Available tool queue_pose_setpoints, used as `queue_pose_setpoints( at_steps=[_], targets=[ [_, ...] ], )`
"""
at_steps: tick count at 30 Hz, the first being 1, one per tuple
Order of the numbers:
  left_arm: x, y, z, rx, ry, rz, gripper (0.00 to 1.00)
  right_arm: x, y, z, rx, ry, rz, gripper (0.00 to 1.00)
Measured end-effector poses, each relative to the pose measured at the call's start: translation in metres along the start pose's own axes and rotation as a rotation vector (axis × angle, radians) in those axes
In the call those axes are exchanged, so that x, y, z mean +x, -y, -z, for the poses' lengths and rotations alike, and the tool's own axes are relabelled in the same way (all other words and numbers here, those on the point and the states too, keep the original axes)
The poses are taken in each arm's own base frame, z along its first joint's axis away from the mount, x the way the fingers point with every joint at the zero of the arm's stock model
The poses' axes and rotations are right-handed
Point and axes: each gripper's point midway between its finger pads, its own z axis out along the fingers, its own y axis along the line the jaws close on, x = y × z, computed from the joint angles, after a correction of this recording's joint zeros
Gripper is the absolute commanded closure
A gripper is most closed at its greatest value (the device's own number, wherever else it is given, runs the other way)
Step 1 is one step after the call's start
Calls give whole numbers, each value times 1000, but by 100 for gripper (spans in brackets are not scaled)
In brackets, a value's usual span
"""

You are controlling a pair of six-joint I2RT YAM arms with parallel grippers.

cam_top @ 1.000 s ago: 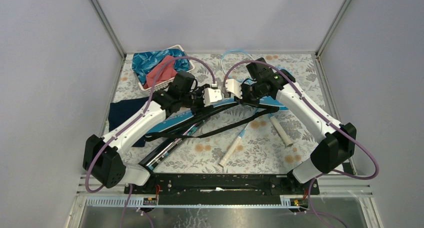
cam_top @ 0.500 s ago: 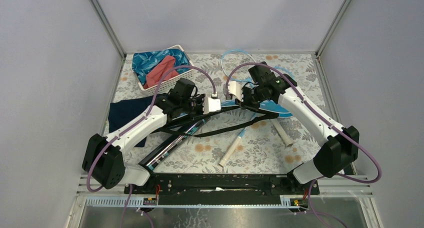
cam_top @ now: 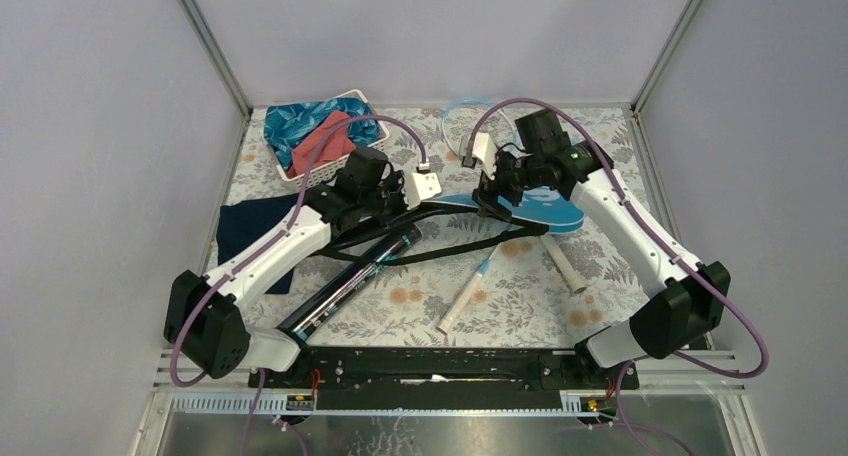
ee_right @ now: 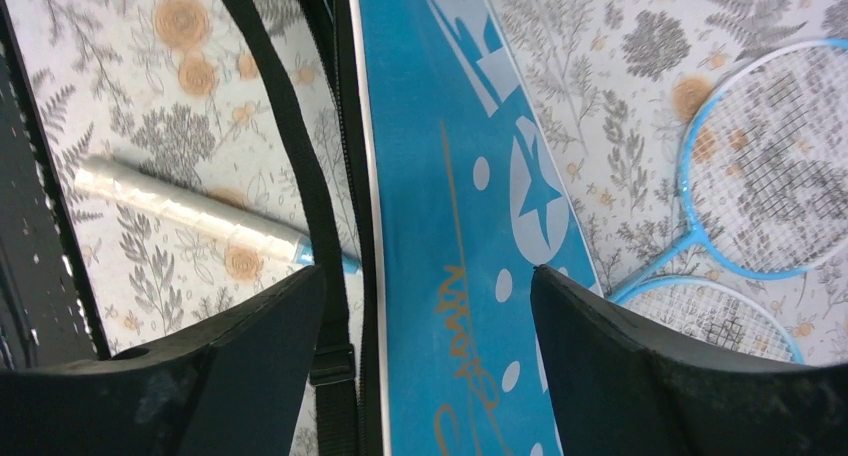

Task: Pack up the badminton gear
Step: Pick up the racket bag from the center of the board.

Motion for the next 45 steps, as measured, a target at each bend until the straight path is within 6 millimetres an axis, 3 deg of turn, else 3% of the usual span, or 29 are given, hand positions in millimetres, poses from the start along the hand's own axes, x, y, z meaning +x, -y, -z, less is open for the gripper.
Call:
queue_pose_setpoints(
  at_steps=[5,9,18,27,39,45],
  targets=[
    [1,-8,6,-57,-20,63,100,-25,10,6,31,76,-56,18],
    [1,-9,7,-73,-22,109,100,-33,16,-1,35,109,-117,18],
    [0,-6,7,-65,-15,164,100,-39,26,-35,39,136,-252,19],
    [-2,-3,7,-53,-7,180,100,-30,31,-63,50,93,-310,30],
    [-5,-6,12,-69,2,155,100,-20,49,-60,155,48,-299,36],
    [-6,-16,22,-119,-3,76,100,-14,56,-39,108,38,-300,48]
  ],
)
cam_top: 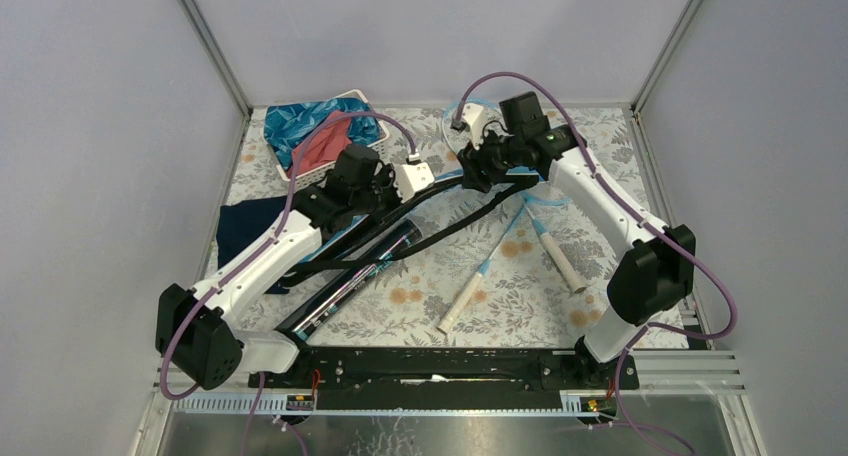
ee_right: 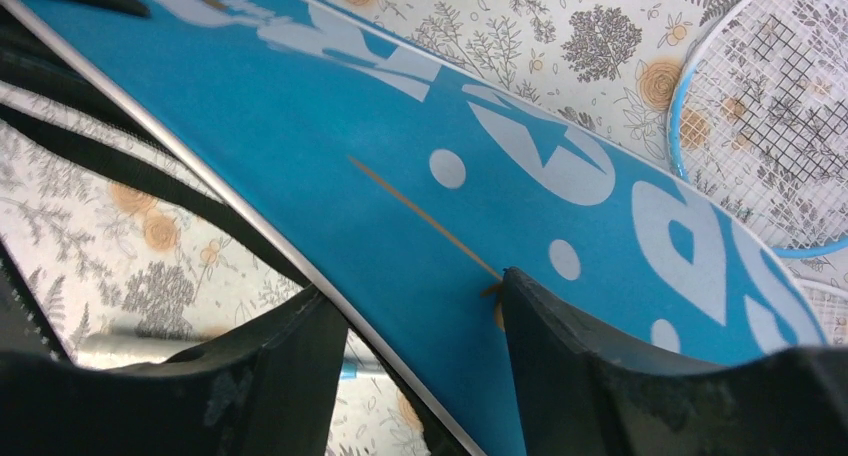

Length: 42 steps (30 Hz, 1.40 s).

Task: Pack up the badminton gear
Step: Pick up the racket bag from the center of the board.

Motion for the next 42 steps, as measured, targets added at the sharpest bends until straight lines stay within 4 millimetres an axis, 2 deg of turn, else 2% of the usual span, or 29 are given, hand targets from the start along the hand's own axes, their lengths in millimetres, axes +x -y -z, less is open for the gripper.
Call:
queue_pose_setpoints(
  at_steps=[4,7,16,18,20,22,24,27,31,36,38,42],
  targets=[
    [4,-5,2,-24,-14,-55,100,-5,2,13,-68,16,5,58],
    [9,-5,1,-25,-30,-85,100,-1,4,13,-115,9,-3,66],
    [27,-2,-2,-17,-74,-137,100,25,-22,-4,-355,-60,-47,95],
    [29,0,-3,-11,-77,-137,100,29,-26,-7,-388,-70,-55,100],
    [30,2,-3,0,-72,-137,99,32,-29,-7,-409,-73,-58,100],
    [28,4,-4,18,-60,-135,84,32,-30,-5,-426,-73,-58,100],
    [27,9,-6,50,-43,-135,72,31,-30,-2,-441,-72,-50,100],
    [18,16,-16,116,-7,-137,64,24,-32,-1,-472,-51,-32,100],
    [1,16,-32,178,37,-136,61,21,-34,-3,-521,-43,-22,100],
    [-20,12,-48,221,82,-139,65,25,-38,-6,-566,-42,-22,100],
    [-24,14,-53,237,89,-143,74,25,-39,-6,-574,-41,-19,100],
    [-28,16,-63,265,92,-152,100,23,-38,-5,-580,-42,-16,99]
  ],
)
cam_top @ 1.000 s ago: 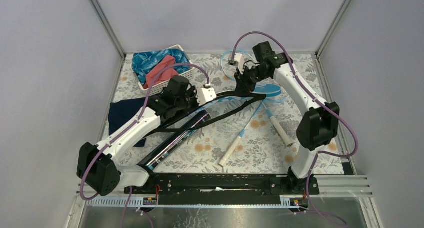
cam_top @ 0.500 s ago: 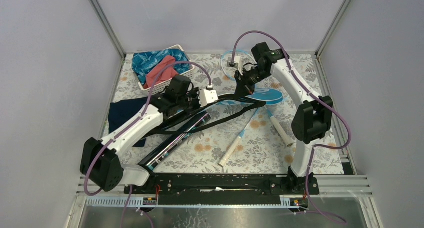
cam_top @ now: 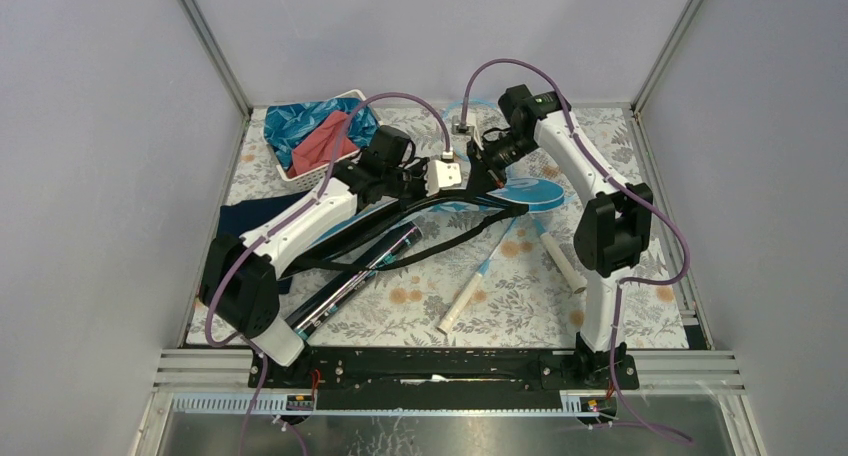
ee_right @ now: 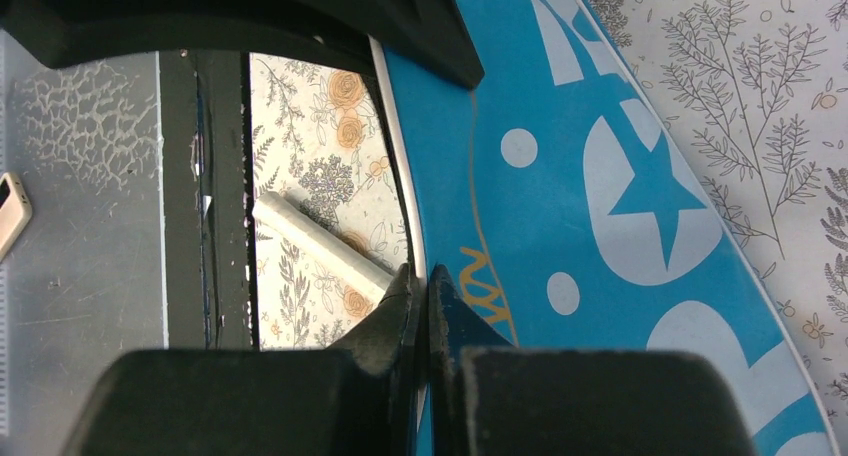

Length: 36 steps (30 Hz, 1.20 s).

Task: Pack up the badminton gear
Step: Pick up the racket bag from the center of the board, then pick up the racket from the center of the board.

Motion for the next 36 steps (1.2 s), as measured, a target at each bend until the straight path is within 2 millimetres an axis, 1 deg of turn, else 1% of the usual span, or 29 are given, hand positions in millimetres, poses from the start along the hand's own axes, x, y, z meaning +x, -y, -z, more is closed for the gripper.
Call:
queue_pose_setpoints(
  at_steps=[2,3,5,6,7,8,9,11,13,15,19,21,23,25,27,29,30,33,36],
  targets=[
    [2,-1,-3,11,-13,4,100,-1,2,1,7,-4,-1,93],
    [2,-3,-4,9,-20,15,100,-1,4,1,14,-8,-6,87],
    [3,-8,-5,-3,-43,42,100,-1,8,1,35,-13,-17,74],
    [4,-13,-4,-16,-58,64,100,-2,11,2,47,-12,-26,64],
    [5,-16,-3,-28,-68,79,100,-3,13,2,58,-9,-33,56],
    [6,-20,-1,-45,-79,99,100,-6,16,2,73,-3,-42,49],
    [9,-23,1,-57,-89,118,100,-9,20,3,95,4,-46,39],
    [15,-32,9,-102,-113,163,100,-15,27,7,154,17,-50,24],
    [22,-41,19,-152,-136,201,100,-23,32,15,229,34,-51,14],
    [29,-53,33,-221,-161,239,100,-36,34,29,316,64,-44,7],
    [28,-76,73,-383,-165,303,100,-69,32,64,503,162,-15,1],
    [27,-85,91,-452,-154,339,100,-81,30,80,585,213,-7,0],
    [27,-95,105,-512,-134,378,100,-85,30,92,655,250,-12,0],
    [27,-107,119,-585,-101,413,100,-83,33,98,712,267,-29,0],
    [29,-113,132,-662,-65,448,100,-74,40,101,771,270,-61,0],
    [31,-116,142,-702,-49,479,100,-61,50,99,813,258,-96,0],
    [30,-121,147,-728,-38,490,100,-51,57,97,838,245,-124,0],
    [31,-131,154,-794,-34,498,100,-23,70,92,901,195,-192,0],
    [39,-141,160,-861,-59,493,100,0,80,94,966,148,-239,0]
  ],
)
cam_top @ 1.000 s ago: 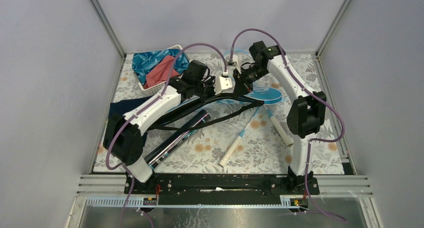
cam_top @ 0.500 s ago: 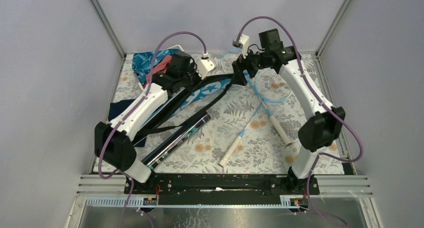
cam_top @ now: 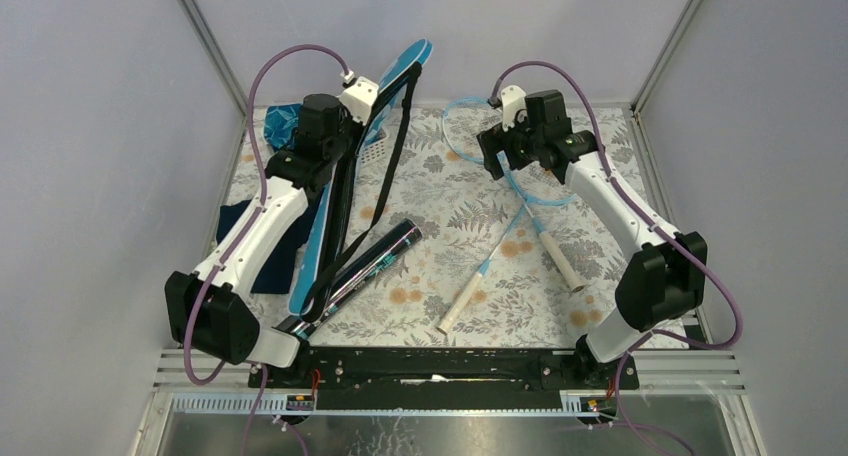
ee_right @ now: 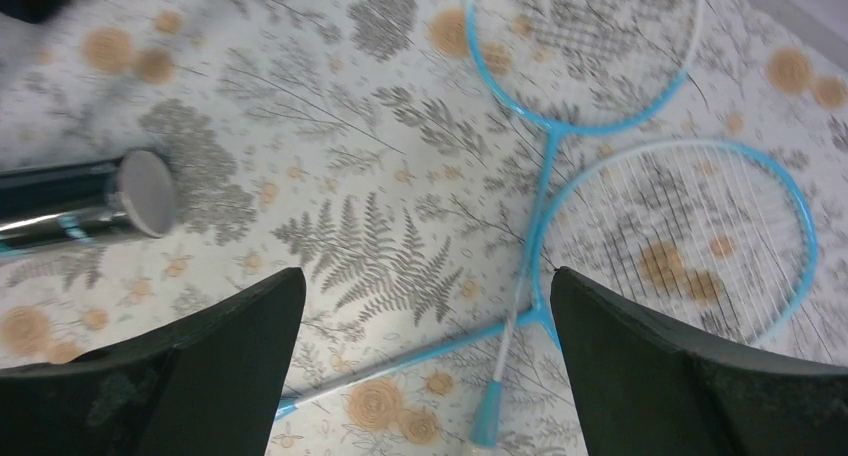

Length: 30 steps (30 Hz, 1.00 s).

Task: Pack up the badminton gear
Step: Pick up the racket from the center of the board.

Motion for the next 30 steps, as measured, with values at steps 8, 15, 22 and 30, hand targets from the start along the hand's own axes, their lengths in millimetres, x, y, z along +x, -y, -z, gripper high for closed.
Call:
queue_pose_setpoints(
  at_steps=[8,15,22,30],
  targets=[
    [42,-15,-15,-128,-78,-51,100,51,27,-31,98,-146,-1,7],
    [53,-9,-21,-131,-83,-21,100,104,39,-88,62,-327,33,29],
    [59,3,-24,-83,-82,28,100,94,51,-129,28,-350,99,43],
    [61,12,-25,-41,-81,43,100,92,62,-164,7,-378,160,46]
  ],
)
